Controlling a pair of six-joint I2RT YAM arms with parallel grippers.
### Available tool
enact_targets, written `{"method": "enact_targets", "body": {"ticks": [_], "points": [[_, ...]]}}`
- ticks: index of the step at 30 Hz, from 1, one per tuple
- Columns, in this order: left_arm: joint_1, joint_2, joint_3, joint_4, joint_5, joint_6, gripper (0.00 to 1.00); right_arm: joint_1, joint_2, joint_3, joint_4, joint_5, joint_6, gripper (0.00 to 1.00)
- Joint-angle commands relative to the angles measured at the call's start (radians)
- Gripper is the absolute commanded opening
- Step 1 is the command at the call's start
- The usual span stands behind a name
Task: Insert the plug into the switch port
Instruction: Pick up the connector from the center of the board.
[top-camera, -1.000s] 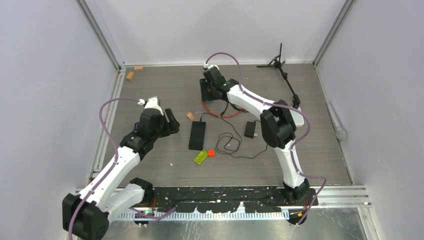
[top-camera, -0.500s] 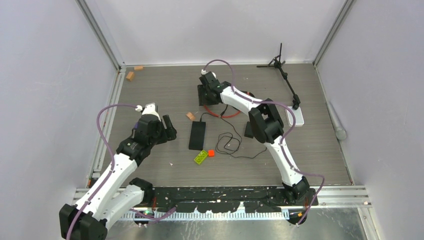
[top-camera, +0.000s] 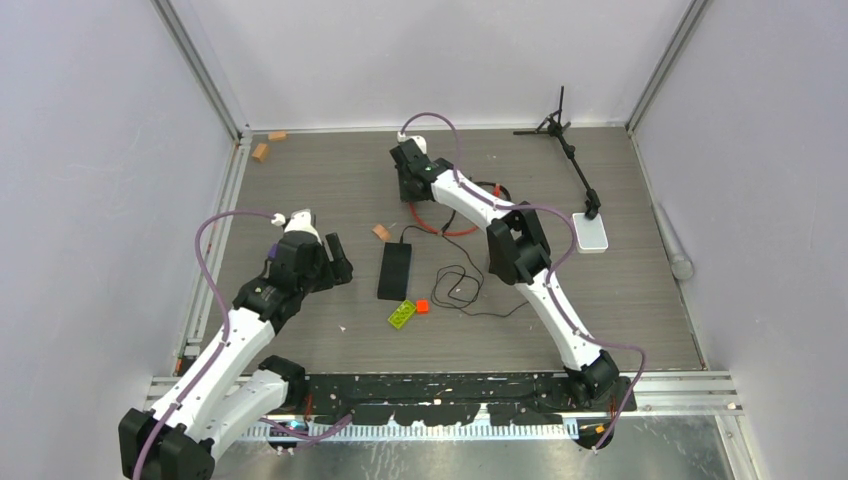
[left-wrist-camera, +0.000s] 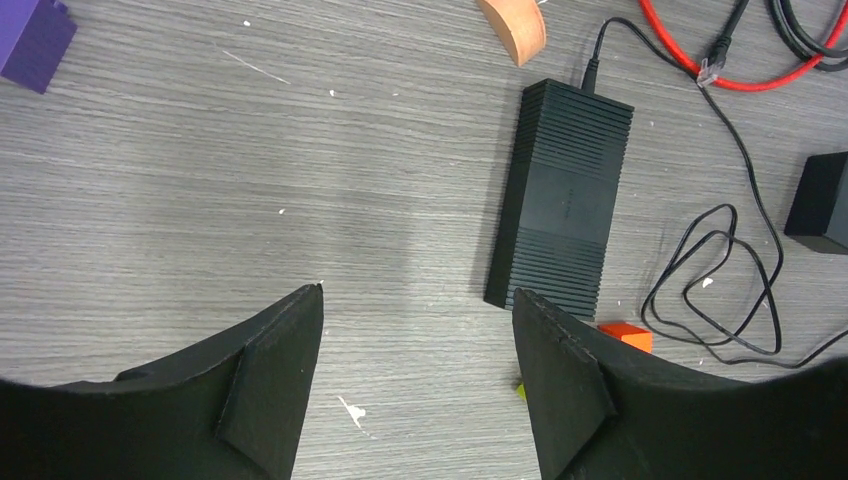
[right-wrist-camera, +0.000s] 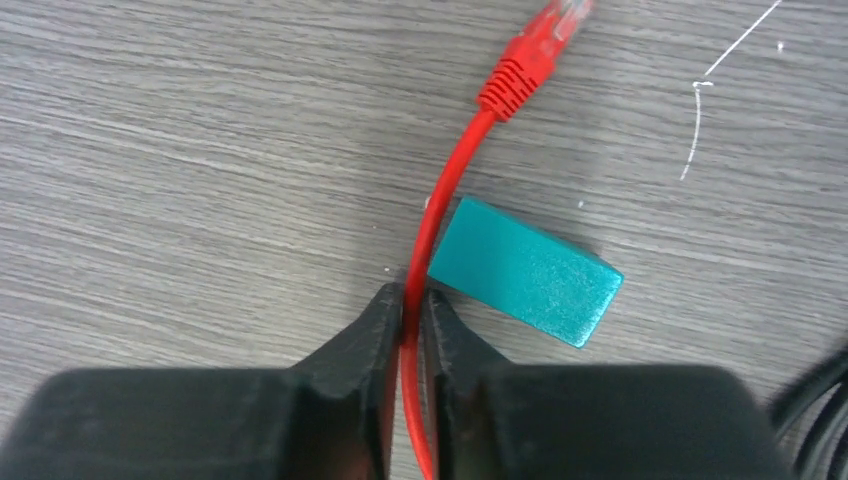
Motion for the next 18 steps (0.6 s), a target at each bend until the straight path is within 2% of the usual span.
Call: {"method": "enact_targets", "body": {"ticks": [1,3,9,13,18], "points": [[-0.001,-0.011,-0.009,0.006,-0.007,0.000,0.71,0.001,0.031,-0.001,-0.069,0.049,-0.050,0.11],[-0.001,-0.004,-0.010,0.012,-0.001,-0.001,0.71,0.008,-0.001,-0.058,-0.025,0.027,-0.068,0.02],[-0.001,0.015,0.010,0.016,0.016,0.002,0.71,0.012,-0.283,-0.367,0.298,-0.228,-0.128,0.00],[-0.001,0.017,0.055,0.010,0.042,0.012,0.73,0.013,-0.466,-0.471,0.339,-0.353,-0.224,0.00],[0.000,-0.037,0.094,0.060,0.172,0.009,0.76,0.012,-0.707,-0.642,0.356,-0.373,-0.331,0.00]]}}
